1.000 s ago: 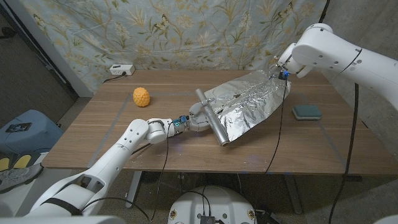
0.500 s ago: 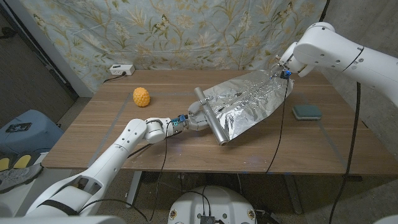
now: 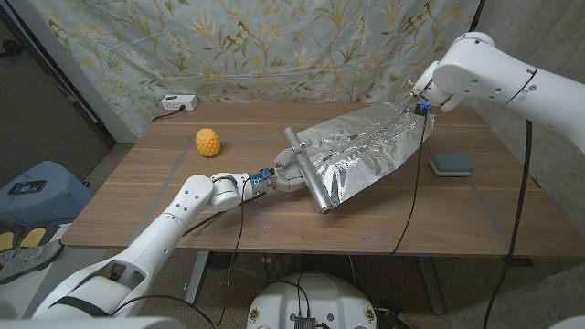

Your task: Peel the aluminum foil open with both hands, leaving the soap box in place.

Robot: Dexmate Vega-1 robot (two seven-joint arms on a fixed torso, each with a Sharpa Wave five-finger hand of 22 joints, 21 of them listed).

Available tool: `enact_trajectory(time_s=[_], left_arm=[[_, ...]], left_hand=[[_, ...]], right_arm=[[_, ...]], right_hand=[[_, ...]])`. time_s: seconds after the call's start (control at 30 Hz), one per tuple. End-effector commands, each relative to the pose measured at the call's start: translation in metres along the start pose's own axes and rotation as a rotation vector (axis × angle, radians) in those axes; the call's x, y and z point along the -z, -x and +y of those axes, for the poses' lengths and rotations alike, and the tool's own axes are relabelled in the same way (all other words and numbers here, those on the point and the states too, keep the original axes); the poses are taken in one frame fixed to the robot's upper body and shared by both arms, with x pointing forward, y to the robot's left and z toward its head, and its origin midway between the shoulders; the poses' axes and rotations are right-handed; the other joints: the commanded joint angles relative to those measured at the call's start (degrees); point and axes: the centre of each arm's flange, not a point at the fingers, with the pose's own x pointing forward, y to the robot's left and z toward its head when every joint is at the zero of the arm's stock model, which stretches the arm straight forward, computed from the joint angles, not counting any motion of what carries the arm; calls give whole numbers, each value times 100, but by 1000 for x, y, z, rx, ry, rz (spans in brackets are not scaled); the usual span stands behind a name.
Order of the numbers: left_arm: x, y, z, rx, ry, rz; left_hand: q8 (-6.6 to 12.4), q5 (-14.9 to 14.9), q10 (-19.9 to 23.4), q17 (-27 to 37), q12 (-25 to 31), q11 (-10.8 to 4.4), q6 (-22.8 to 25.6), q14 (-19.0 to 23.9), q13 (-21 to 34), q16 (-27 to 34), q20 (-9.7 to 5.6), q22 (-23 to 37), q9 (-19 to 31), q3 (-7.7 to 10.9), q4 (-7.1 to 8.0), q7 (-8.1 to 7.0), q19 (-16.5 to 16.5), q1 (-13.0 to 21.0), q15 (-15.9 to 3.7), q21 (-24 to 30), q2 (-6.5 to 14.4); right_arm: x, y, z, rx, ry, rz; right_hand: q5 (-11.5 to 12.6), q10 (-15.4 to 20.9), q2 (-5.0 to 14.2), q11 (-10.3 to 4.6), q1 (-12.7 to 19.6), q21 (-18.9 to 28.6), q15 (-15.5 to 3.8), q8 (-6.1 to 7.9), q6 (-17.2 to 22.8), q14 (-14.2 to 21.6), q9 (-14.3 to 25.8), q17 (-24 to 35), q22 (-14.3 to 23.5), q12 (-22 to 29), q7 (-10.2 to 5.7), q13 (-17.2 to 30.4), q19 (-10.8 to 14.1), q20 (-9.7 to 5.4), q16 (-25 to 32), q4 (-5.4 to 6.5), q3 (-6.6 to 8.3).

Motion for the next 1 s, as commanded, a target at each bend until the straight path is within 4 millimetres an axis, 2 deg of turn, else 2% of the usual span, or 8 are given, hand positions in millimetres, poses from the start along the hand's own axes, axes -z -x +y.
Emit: enact_trajectory(time_s=[0.03,0.53,1.0], left_arm=[[3,5,-1,-2,-1,-2],[9,13,-1,-8,5,-12],[8,16,-2,-10,8,-29]], left_hand=[[39,-1,-44,4,-7,23,-17,-40,21,-14,5,9,15,22,0,-9,-18,-61,-13,-7,20],[43,0,-88,4,-10,36,-20,-49,17,-11,20,11,14,28,4,-11,-35,-77,7,-24,34],[52,7,-92,8,2,39,-8,-48,14,-3,21,12,13,54,-6,-7,-28,-64,7,-31,60]], right_arm=[[2,-1,-5,9,-2,-1],[6,0,-10,17,4,-2],[1,0,-15,25,13,-10]], right_hand=[[25,1,19,-32,59,48,-228,-18,41,89,13,17,18,3,-20,14,-31,0,-29,-14,22],[26,11,26,-19,55,109,-225,-31,53,96,9,30,13,-2,-15,19,-66,1,-53,-9,21],[26,10,21,-21,58,175,-232,-44,54,91,13,48,8,-14,-26,21,-93,-3,-79,-13,22]])
